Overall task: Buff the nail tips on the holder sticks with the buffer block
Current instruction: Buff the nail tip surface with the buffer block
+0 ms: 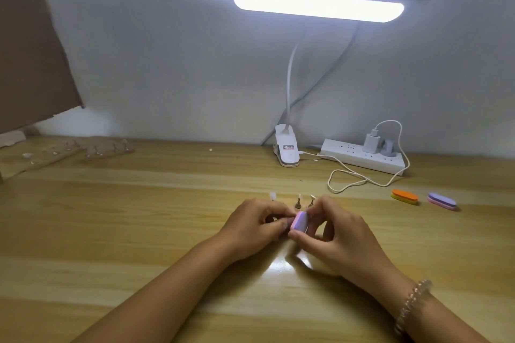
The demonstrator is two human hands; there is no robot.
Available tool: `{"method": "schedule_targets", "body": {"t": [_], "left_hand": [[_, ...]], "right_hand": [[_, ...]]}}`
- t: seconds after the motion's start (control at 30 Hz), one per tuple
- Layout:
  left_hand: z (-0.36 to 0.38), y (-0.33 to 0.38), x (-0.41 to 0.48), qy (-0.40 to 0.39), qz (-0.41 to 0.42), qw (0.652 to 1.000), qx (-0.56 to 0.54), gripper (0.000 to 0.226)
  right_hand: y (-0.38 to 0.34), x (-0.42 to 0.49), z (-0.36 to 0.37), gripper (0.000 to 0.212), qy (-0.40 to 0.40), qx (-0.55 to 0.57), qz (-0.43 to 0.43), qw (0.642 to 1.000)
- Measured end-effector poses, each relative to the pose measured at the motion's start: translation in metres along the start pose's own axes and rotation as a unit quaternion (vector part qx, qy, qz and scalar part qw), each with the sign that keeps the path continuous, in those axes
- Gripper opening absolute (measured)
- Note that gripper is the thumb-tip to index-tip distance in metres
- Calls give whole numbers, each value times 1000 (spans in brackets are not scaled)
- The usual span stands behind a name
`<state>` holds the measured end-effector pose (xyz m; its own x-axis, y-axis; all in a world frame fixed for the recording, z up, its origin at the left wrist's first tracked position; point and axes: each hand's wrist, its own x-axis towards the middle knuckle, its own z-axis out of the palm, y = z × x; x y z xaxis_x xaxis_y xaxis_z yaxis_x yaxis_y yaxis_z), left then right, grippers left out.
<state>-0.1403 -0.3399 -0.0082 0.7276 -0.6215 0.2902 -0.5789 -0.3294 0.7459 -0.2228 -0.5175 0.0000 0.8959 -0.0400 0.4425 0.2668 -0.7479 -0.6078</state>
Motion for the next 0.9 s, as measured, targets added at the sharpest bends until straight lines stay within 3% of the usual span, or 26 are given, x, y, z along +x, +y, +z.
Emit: {"method": "schedule_targets", "body": {"t": [0.13,0.27,0.4,0.5,0.7,0.9], "left_hand": [[0,0,1,-3,-10,1000,-2,19],[-1,-1,1,-8,-8,1000,-3,20],[0,0,2,-11,-14,1000,-4,17],[-1,-1,1,-15,-16,1000,10,18],[0,3,1,-1,-16,1000,14,16],[-1,5,1,4,-19,1000,11,20]], "right_hand": [[3,5,-2,34,39,28,32,998],[-1,0,-1,29,-7,16,-6,1000],[2,6,-3,29,44,16,32,998],[2,2,-1,30,12,3,20,1000],[6,7,-4,53,9,89,85,992],[7,10,-3,27,-9,104,63,993]]}}
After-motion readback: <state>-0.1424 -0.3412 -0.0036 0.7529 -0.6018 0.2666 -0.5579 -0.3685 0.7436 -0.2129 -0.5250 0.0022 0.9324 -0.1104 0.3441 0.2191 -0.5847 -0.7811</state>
